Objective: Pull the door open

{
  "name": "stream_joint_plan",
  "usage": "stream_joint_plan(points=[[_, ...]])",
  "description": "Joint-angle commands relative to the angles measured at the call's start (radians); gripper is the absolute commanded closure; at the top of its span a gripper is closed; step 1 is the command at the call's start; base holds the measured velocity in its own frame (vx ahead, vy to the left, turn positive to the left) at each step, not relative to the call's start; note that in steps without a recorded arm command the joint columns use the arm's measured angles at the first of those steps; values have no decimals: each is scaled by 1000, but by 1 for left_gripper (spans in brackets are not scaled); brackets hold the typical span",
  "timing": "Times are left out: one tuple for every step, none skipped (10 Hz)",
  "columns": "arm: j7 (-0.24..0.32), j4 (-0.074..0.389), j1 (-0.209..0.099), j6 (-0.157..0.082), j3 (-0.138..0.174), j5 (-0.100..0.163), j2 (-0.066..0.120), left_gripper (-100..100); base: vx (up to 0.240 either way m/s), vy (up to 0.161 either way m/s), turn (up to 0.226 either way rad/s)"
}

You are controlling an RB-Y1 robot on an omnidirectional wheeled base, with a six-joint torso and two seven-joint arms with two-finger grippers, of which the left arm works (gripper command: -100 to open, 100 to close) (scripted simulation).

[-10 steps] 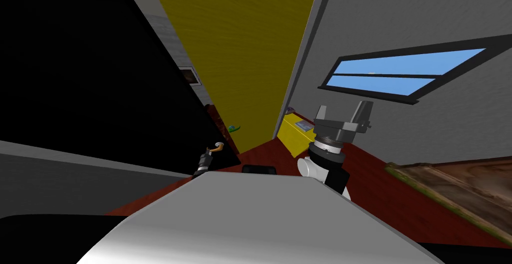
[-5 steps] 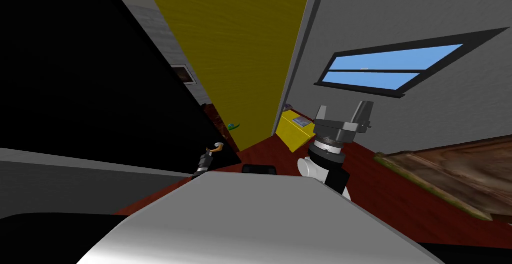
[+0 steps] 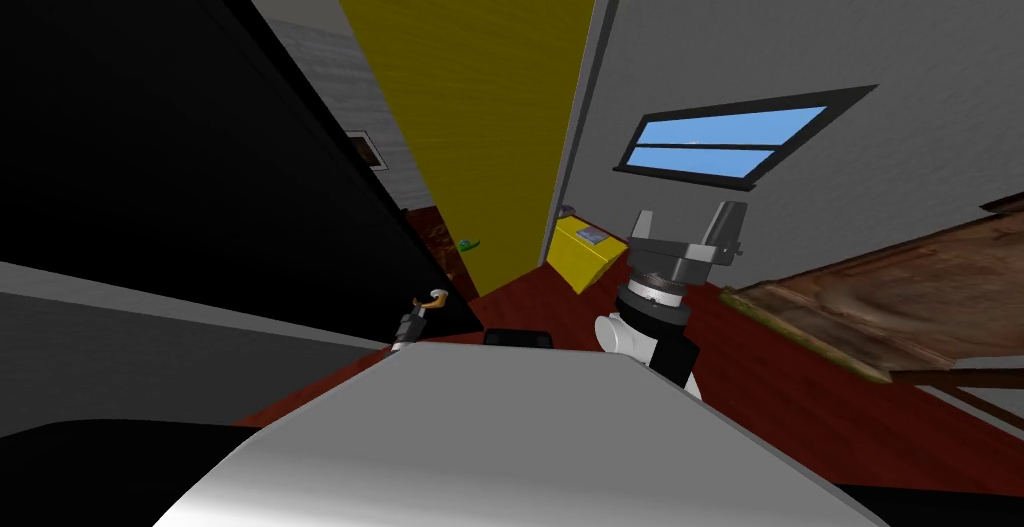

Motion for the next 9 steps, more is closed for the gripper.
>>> stream_joint_plan(points=[[14,-10,13,-21,-24,-14,-1,100,-209,38,-84],[6,4,5,-17,-8,-5,3,100,-94,22,1],[15,16,10,-35,-15,-11,9,100,-115,7,-152],[19,21,11,-44,-19,-14,12,100,-205,9,-171],[23,26,13,-55,-22,-17,15,100,-201,31,-145],[28,32,15,-66,-26,-20,19,100,-189,21,-134],[31,35,16,-72,-28,-22,20,100,-166,20,-79],[39,44,19,-90,-35,-27,26,100,-209,34,-142],[44,50,20,-101,-39,-31,30,100,-238,37,-161]])
